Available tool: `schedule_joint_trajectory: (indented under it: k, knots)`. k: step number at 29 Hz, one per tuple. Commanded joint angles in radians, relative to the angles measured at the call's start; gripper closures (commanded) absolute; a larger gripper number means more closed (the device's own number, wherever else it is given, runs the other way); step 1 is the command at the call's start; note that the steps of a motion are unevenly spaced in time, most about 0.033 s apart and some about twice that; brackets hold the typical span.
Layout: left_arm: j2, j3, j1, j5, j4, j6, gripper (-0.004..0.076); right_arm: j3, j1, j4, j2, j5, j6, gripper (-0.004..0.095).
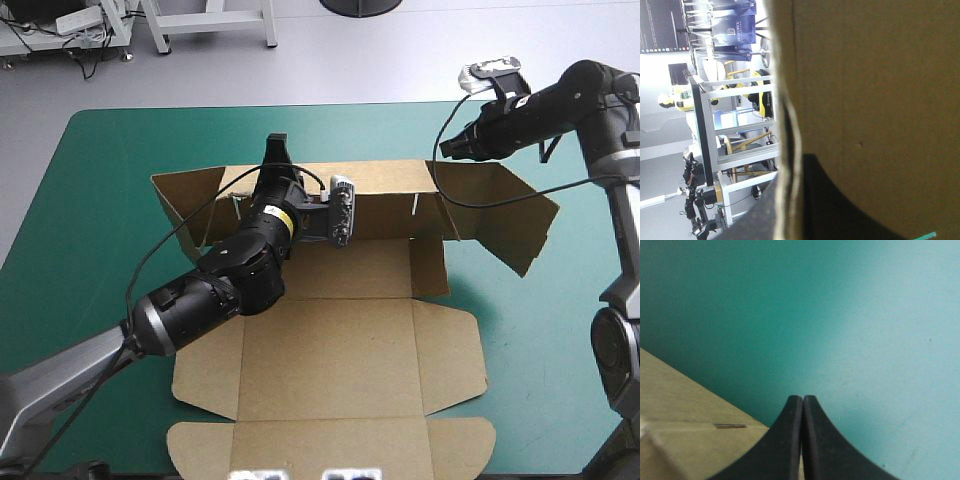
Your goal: Fold the box
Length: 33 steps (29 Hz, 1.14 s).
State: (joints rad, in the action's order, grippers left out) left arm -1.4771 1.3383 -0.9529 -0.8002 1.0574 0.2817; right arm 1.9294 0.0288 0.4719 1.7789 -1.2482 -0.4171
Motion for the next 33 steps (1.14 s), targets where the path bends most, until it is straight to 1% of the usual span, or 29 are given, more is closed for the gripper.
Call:
schedule_joint_trajectory:
  k: [1,3,7,13,15,17,19,21,23,24,27,31,32,33]
  knots:
    - [0.071,0.028,-0.003,0.018,0.023,-0.005,0.0734,0.014,0.028,-0.020,-0.030,-0.007,0.028,0.0925]
    - [0.072,0.028,-0.003,0.018,0.022,-0.002,0.0734,-0.006,0.044,0.001,-0.030,-0.007,0.016,0.0926]
    - [0.070,0.028,-0.003,0.015,0.020,-0.001,0.0734,-0.053,0.063,-0.008,-0.041,-0.009,0.016,0.0926]
    - [0.070,0.002,0.018,0.006,0.018,0.007,0.0734,-0.177,0.059,0.001,-0.119,-0.009,-0.046,0.0926]
    - [0.070,0.002,0.029,0.006,0.002,0.007,0.0734,-0.218,0.047,0.026,-0.147,-0.009,-0.077,0.0926]
    - [0.072,0.002,0.029,0.006,-0.017,0.007,0.0734,-0.259,0.022,0.104,-0.173,-0.009,-0.129,0.0926]
    - [0.072,0.002,0.029,0.008,-0.023,0.007,0.0734,-0.311,-0.006,0.210,-0.194,-0.009,-0.218,0.0926]
    - [0.072,0.002,0.029,0.001,-0.025,0.007,0.0734,-0.363,-0.033,0.290,-0.213,-0.007,-0.313,0.0926]
    - [0.072,0.002,0.029,-0.001,-0.025,0.007,0.0734,-0.403,-0.058,0.336,-0.225,-0.007,-0.389,0.0926]
    - [0.072,0.002,0.029,-0.001,-0.030,0.007,0.0734,-0.426,-0.073,0.378,-0.229,-0.007,-0.448,0.0926]
    - [0.074,0.002,0.029,-0.001,-0.040,0.007,0.0734,-0.484,-0.122,0.477,-0.232,-0.007,-0.559,0.0926]
    - [0.074,0.002,0.029,-0.003,-0.062,0.033,0.0734,-0.566,-0.168,0.572,-0.232,-0.007,-0.717,0.0926]
    - [0.074,0.002,0.029,-0.001,-0.062,0.033,0.0734,-0.622,-0.193,0.649,-0.232,-0.007,-0.811,0.0926]
    - [0.074,0.002,0.029,-0.001,-0.062,0.033,0.0734,-0.652,-0.204,0.678,-0.232,-0.010,-0.847,0.0926]
